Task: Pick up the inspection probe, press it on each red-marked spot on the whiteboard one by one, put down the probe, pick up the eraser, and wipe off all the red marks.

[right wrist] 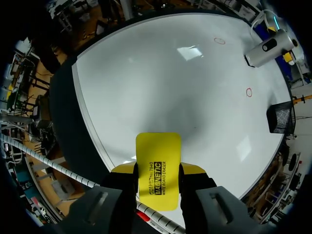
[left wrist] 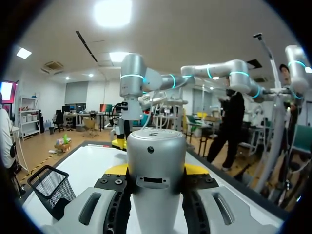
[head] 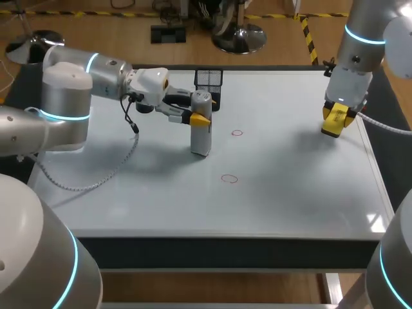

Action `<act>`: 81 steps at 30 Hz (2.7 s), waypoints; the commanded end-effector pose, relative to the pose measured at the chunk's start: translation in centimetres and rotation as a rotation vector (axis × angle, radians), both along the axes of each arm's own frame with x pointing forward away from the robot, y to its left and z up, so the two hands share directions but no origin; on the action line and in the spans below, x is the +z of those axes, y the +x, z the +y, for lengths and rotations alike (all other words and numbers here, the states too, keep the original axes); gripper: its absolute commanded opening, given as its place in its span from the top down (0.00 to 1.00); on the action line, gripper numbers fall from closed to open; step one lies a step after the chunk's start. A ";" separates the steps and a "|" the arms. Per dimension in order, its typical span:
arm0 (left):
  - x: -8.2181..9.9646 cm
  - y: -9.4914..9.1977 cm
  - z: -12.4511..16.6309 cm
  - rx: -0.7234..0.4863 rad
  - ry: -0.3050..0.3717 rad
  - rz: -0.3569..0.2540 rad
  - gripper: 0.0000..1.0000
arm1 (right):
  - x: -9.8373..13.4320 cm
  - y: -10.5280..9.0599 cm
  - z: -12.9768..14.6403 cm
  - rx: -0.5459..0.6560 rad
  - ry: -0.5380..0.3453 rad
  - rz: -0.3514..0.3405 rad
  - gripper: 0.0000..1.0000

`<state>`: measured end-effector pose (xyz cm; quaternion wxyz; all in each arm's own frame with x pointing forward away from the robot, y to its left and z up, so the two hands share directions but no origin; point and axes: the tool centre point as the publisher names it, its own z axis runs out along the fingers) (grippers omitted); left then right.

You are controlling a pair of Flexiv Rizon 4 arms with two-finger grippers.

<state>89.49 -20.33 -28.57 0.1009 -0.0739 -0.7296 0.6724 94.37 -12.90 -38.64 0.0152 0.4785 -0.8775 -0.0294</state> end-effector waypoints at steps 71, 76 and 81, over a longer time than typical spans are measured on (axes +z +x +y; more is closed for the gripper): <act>5.4 -9.3 25.3 0.759 0.004 -0.037 1.00 | 0.0 0.0 0.0 0.002 -0.003 0.000 1.00; 5.4 -9.3 25.3 0.759 0.004 -0.037 1.00 | 0.0 0.0 0.0 0.002 -0.003 0.000 1.00; 5.4 -9.3 25.3 0.759 0.004 -0.037 1.00 | 0.0 0.0 0.0 0.002 -0.003 0.000 1.00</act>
